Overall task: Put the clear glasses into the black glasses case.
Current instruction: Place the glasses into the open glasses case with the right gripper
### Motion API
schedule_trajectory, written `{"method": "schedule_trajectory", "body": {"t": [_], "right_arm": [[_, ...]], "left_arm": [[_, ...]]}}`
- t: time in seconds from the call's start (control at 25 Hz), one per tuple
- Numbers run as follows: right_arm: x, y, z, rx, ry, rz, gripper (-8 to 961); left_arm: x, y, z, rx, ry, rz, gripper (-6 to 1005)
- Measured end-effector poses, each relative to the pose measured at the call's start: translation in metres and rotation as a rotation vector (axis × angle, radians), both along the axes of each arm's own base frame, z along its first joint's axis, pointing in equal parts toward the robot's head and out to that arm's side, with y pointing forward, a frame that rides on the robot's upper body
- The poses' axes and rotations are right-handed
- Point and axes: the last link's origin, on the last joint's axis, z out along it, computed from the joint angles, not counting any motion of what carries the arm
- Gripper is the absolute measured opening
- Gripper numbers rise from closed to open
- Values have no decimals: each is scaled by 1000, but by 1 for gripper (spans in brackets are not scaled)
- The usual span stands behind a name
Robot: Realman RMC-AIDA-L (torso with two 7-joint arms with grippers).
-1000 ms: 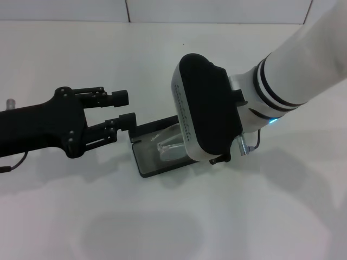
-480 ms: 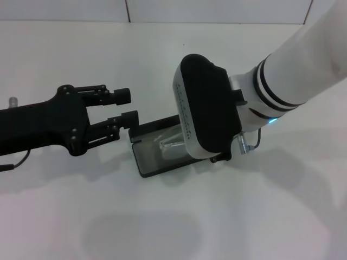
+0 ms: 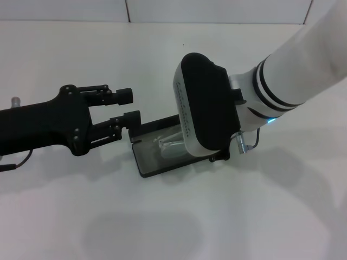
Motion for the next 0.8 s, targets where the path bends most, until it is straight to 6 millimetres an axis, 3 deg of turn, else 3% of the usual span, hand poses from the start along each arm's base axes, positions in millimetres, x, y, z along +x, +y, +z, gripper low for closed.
{"method": "schedule_trajectory", "body": {"t": [0.8], "right_arm": [[-1,1,-3,0,24,-21,88]], "left_arm": [[0,1,-1,4,2,6,461]]}}
